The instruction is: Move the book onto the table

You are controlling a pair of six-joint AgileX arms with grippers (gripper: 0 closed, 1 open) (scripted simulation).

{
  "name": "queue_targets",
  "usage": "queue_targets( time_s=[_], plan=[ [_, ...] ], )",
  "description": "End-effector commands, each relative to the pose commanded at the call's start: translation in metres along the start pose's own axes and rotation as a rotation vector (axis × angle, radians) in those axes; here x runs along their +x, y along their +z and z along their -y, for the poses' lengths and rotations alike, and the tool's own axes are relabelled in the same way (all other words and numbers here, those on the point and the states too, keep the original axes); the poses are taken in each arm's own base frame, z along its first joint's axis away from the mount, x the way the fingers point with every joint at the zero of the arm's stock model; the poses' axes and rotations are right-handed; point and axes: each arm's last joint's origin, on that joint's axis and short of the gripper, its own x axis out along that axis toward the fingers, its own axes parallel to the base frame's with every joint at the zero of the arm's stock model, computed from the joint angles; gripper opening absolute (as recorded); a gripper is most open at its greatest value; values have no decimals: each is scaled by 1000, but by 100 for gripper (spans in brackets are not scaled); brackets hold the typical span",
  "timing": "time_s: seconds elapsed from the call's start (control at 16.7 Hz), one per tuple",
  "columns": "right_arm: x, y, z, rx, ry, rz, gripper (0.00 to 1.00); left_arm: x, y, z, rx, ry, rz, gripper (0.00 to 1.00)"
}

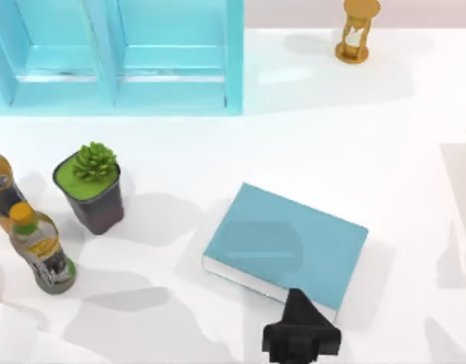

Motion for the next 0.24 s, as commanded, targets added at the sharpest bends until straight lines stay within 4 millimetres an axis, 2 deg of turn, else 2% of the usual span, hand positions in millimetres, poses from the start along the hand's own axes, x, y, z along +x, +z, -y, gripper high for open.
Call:
queue_targets(
  time_s=[0.24],
  plan=[
    [0, 0, 0, 0, 0, 0, 100, -7, 2, 0, -3, -12, -8, 100]
  ],
)
